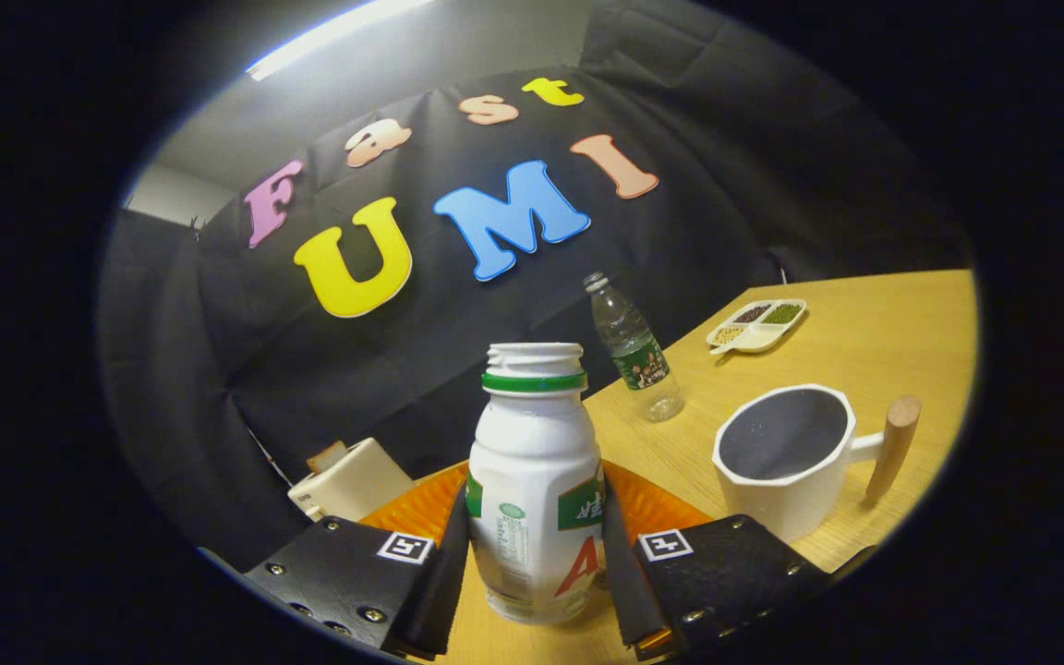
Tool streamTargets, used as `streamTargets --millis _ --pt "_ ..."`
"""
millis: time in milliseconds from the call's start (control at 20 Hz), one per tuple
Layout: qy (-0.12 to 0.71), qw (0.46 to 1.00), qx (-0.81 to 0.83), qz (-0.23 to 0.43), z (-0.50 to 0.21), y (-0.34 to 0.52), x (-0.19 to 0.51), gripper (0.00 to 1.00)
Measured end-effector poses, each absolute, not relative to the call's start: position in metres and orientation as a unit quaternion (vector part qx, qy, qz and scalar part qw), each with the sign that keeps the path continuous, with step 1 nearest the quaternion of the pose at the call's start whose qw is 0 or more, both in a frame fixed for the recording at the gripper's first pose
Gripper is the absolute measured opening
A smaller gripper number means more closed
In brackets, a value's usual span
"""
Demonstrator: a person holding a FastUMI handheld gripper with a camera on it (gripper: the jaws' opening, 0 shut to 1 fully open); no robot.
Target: Take the bottle from table, then pour the juice into the cup, finally place the bottle on the coaster
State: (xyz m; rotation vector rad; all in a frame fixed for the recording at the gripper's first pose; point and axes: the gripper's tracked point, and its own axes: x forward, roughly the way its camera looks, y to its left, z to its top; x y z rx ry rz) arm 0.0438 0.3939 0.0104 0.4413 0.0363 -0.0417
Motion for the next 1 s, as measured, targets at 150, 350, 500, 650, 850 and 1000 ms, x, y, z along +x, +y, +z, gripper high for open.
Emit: streamTargets --millis 150,350,500,650,850,1000 --pt "0.020 0.988 0.152 -0.038 0.012 0.392 0.052 0.66" --pt "0.017 0.997 0.037 -0.072 0.015 0.378 0.062 0.66" --pt "-0.008 0.998 0.010 -0.063 0.025 0.380 0.071 0.66" --pt "-0.013 0.998 0.006 -0.060 0.022 0.376 0.080 0.66" --pt "0.000 0.998 -0.011 -0.062 0.010 0.372 0.082 0.66" --pt "-0.001 0.998 -0.004 -0.057 0.007 0.371 0.084 0.66"
